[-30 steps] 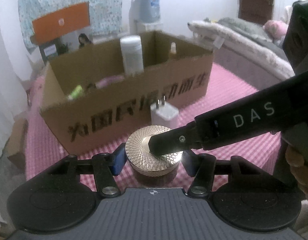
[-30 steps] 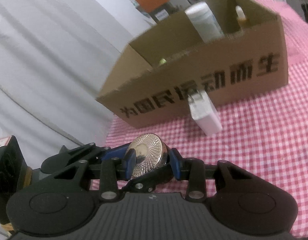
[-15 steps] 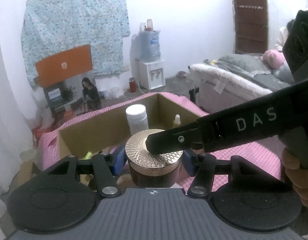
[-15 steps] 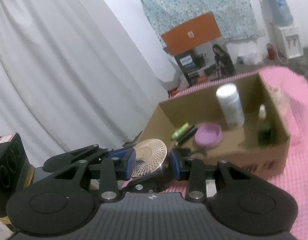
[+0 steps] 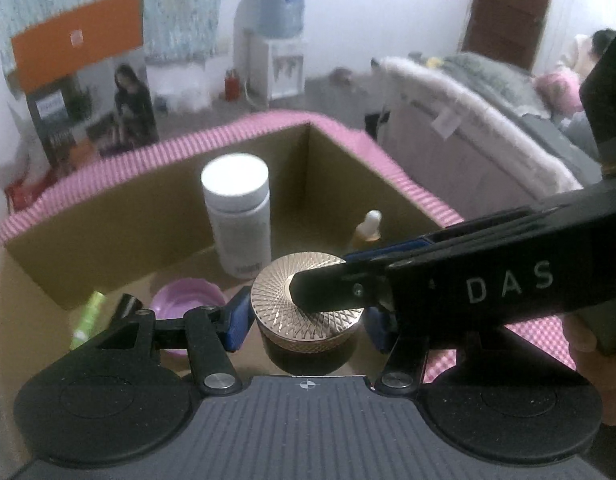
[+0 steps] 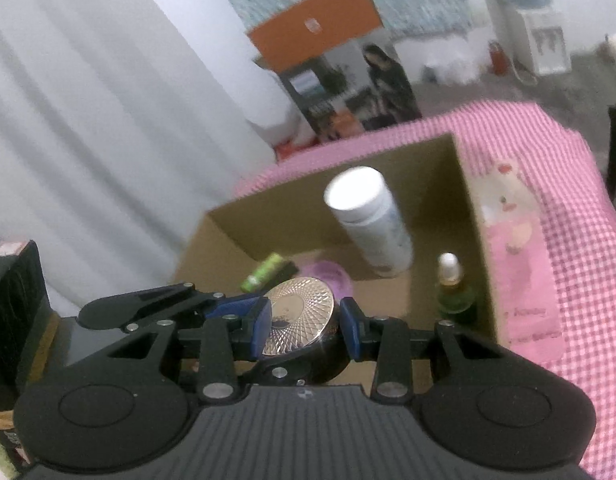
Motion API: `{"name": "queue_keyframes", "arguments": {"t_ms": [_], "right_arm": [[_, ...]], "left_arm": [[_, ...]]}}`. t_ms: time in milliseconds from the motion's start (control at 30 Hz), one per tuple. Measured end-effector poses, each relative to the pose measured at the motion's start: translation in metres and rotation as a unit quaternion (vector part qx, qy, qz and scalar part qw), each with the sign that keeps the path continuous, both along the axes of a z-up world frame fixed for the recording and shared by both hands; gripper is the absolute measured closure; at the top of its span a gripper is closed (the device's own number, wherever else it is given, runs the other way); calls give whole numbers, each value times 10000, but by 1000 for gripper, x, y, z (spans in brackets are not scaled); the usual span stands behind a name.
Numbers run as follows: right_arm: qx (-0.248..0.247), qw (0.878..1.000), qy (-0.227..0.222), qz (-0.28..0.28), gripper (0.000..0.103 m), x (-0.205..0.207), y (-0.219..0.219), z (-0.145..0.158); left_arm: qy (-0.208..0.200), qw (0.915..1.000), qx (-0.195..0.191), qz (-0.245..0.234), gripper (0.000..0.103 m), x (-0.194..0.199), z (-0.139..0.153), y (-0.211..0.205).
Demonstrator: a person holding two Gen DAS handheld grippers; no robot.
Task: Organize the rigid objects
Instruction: 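Lower the gold tin into the box and open the right tool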
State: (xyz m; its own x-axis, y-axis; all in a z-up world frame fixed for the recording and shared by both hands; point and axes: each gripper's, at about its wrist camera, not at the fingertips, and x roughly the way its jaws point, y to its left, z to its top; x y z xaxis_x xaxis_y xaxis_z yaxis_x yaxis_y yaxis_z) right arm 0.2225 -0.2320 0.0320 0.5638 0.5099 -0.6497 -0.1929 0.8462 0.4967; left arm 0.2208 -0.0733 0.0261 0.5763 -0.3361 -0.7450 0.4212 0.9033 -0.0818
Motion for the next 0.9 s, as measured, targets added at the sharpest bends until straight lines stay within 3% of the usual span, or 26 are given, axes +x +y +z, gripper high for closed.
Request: {"name": "queue_keyframes", "arguments": {"t_ms": [500,767,900], "right_arm": [[-320,9990,297,-28,62,33,-2,-26],[-264,9992,287,-42,63,33,-1,-23],[-193,9997,144,-7,63,27,1,-15]], "left_arm": [[425,9987,283,-2,45,29,-16,-3],[214,9995,222,-47,40,24,-9,-6],[-5,9998,190,-33,29,13,4,-4]]}}
